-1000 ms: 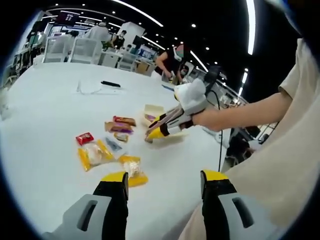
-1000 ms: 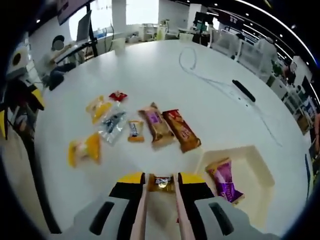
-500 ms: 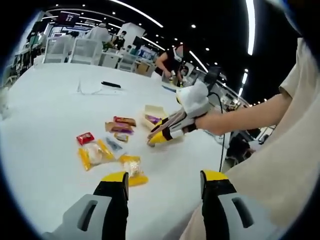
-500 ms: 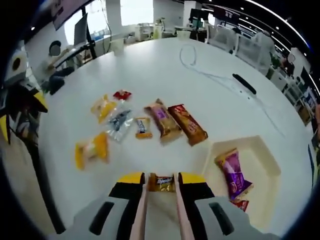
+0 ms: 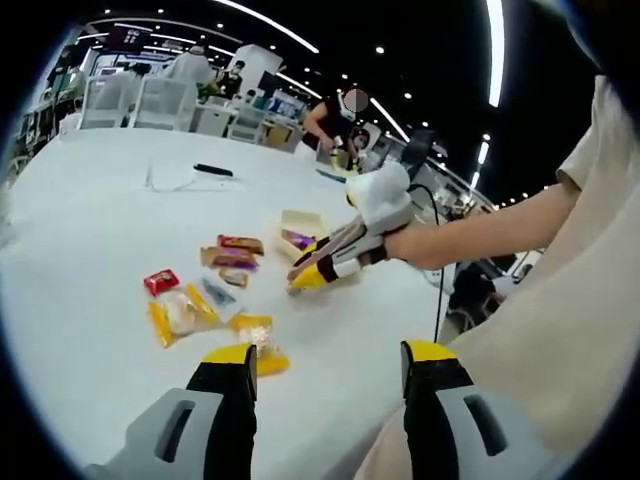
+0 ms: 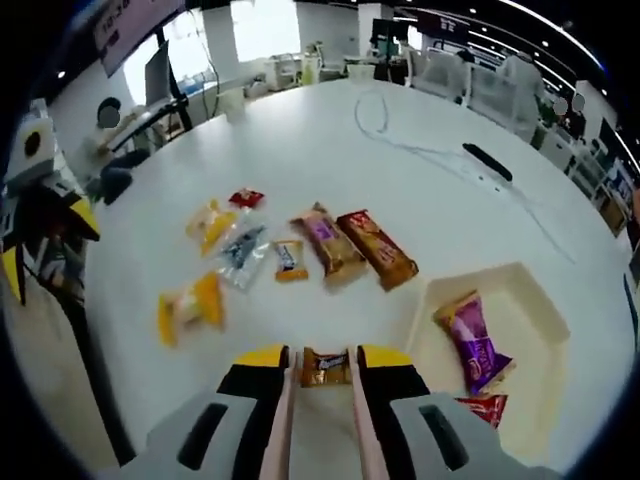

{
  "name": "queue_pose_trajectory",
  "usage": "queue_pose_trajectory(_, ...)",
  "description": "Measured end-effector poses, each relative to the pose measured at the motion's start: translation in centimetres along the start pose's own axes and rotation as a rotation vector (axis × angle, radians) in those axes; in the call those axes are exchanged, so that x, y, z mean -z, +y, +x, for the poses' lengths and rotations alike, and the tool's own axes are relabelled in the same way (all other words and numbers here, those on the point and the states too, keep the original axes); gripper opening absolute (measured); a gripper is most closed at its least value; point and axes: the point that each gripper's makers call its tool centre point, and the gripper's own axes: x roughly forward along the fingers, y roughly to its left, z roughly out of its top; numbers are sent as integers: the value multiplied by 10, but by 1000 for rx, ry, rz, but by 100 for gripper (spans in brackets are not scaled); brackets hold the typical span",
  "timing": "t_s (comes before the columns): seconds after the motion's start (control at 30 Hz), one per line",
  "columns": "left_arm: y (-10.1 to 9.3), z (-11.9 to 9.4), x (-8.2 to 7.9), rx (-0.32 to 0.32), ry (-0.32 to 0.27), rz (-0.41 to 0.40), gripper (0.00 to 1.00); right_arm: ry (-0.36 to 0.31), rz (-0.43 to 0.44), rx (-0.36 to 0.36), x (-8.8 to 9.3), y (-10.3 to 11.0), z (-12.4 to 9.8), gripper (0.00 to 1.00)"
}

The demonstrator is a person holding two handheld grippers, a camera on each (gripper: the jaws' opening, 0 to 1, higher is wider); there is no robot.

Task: Place the target food into the container with the food tongs after gripping and lifting it, then release it inside without dropping or visibly crushing the food.

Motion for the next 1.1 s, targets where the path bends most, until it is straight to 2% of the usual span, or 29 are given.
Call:
queue_pose_trajectory(0.47, 1, -5, 3, -19, 2, 8, 58, -59, 9, 65, 3, -4, -19, 26)
queue_pose_trajectory(0.6, 1, -3, 3, -17, 3, 7, 58, -55, 25, 66, 6, -6, -16, 26)
queue_pose_trajectory(0.77, 2, -2, 1, -19, -2, 2, 58, -58, -2, 50, 1, -3, -12, 26)
queue_pose_trajectory(1.1, 7, -4, 5, -26, 5, -11, 58, -8, -2, 40, 8, 1, -2, 25)
